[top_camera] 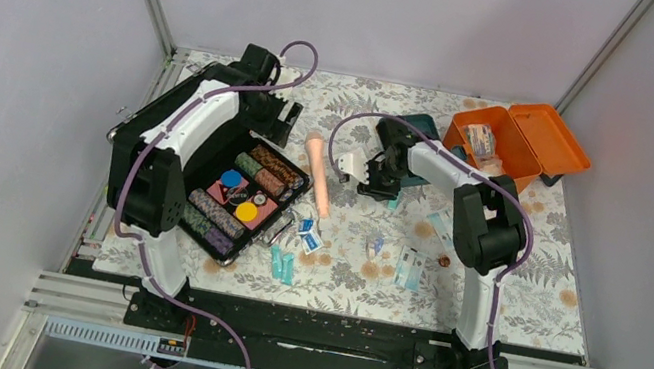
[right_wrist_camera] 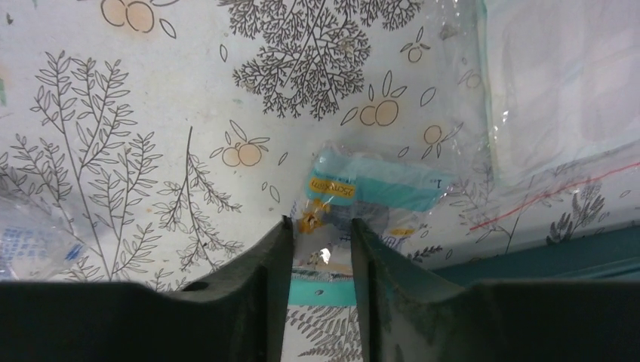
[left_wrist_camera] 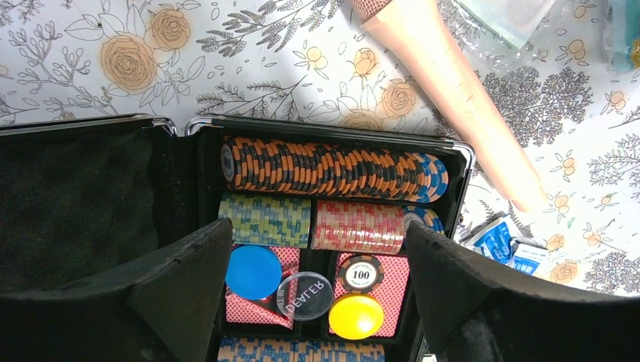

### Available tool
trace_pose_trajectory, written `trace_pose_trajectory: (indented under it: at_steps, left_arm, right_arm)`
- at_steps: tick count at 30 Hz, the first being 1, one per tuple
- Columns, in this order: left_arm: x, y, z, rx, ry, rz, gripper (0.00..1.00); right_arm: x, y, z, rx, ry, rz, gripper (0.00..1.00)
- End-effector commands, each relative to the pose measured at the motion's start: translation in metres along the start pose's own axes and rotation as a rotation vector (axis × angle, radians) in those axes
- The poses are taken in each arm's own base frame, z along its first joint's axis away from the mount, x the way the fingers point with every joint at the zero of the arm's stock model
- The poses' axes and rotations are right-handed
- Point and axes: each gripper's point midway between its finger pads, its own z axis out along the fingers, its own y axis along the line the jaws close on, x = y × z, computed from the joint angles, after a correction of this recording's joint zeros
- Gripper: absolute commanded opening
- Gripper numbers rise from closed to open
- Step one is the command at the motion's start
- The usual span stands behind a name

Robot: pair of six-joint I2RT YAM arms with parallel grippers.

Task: Organize the medicine kit

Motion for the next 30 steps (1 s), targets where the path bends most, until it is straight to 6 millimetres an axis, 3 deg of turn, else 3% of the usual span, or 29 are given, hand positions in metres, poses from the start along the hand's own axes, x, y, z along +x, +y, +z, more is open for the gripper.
trace_pose_trajectory:
  at_steps: [1,5,7,9,15,19,24,30]
  left_arm:
    - [-0.011,0.001,0.000,-0.004,-0.030,-0.032,0.84]
    - [-0.012,0.002,0.003,-0.004,-0.029,-0.039,0.84]
    - [-0.015,0.002,0.005,-0.002,-0.035,-0.046,0.84]
    - [-0.018,-0.001,0.007,0.012,-0.043,-0.063,0.84]
    - [-0.027,-0.011,0.018,0.051,-0.042,-0.079,0.84]
    - [-0.034,-0.009,0.023,0.043,-0.047,-0.083,0.83]
    - [-0.036,-0.008,0.025,0.042,-0.048,-0.088,0.83]
    - [-0.033,-0.008,0.028,0.043,-0.037,-0.095,0.83]
  right_arm:
    - [0.005,0.003,0.001,-0.007,0.027,-0.037,0.31]
    - [-0.002,-0.003,-0.005,0.015,0.004,-0.008,0.19]
    - [-0.008,-0.010,-0.015,0.040,-0.010,0.015,0.03]
    - [-0.017,-0.021,-0.033,0.074,-0.034,0.034,0.00]
    - [-0.062,-0.041,-0.119,0.228,-0.255,0.129,0.00]
    - [-0.065,-0.050,-0.167,0.331,-0.335,0.297,0.00]
    - [-0.017,-0.081,-0.210,0.500,-0.334,0.628,0.00]
    - [0.098,-0.117,-0.257,0.805,-0.207,1.134,0.00]
